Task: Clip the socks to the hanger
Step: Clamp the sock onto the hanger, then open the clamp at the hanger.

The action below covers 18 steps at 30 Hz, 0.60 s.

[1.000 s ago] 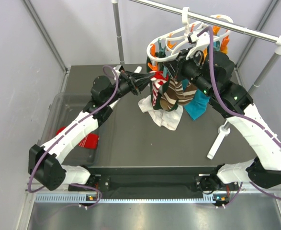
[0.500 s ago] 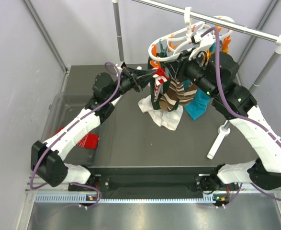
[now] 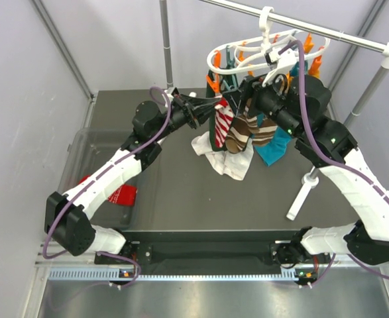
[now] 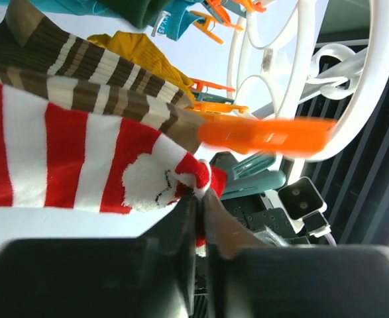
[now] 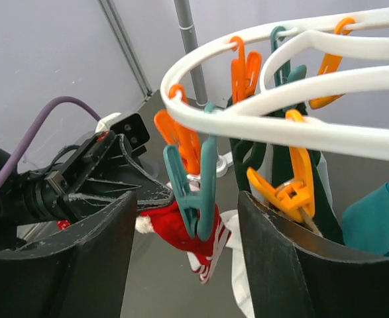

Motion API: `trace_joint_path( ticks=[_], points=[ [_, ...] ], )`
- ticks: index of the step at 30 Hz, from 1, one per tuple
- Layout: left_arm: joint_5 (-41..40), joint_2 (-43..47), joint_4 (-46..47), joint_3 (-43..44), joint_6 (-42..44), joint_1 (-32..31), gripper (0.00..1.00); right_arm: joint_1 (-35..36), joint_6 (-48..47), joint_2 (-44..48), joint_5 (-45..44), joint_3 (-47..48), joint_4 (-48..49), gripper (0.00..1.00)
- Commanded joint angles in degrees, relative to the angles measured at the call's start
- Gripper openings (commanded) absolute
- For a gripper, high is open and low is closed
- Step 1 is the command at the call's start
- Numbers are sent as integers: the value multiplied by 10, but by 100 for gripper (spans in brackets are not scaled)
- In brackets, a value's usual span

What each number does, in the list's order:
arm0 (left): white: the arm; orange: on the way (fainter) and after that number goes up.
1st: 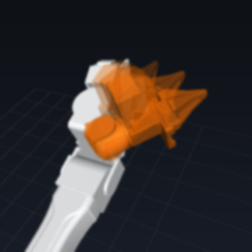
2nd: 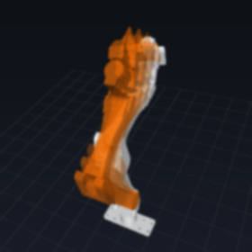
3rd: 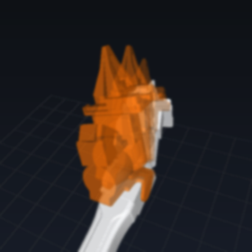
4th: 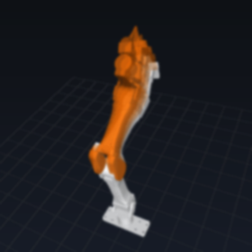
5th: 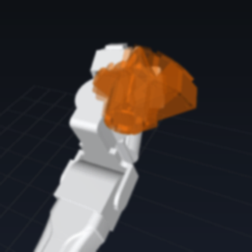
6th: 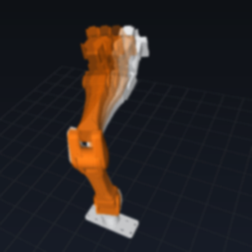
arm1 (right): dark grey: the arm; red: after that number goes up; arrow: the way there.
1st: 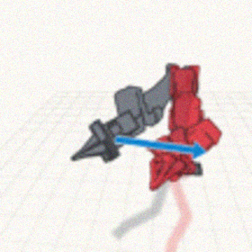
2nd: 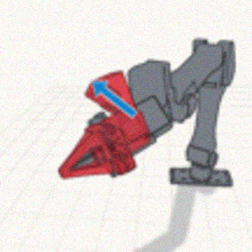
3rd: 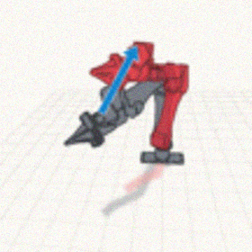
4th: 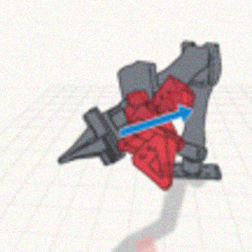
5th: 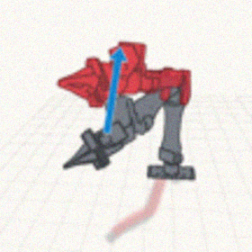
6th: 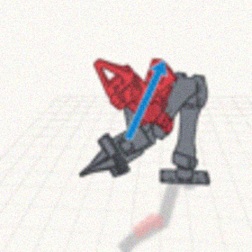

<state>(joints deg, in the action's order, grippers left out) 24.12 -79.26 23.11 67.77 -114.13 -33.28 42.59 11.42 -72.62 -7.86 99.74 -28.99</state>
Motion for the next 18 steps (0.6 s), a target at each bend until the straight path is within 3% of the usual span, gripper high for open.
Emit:
trace_joint_path(
  ticks=[1,3,7,11,17,18],
  points=[
    [-5,5,33,24,-15,-4,16,0,-3,22,-11,-2,10,63],
    [-4,7,20,24,-3,-5,24,1,-2,26,-15,-3,10,66],
    [-1,12,1,15,24,-5,54,0,-2,34,-20,-9,10,68],
    [1,23,-20,-2,48,-5,70,0,-2,49,-26,-10,3,70],
    [-12,56,-136,3,183,1,73,0,-6,72,-30,-18,-13,73],
    [-14,60,-163,13,262,6,72,0,-7,76,-29,-22,-15,73]
  ],
)
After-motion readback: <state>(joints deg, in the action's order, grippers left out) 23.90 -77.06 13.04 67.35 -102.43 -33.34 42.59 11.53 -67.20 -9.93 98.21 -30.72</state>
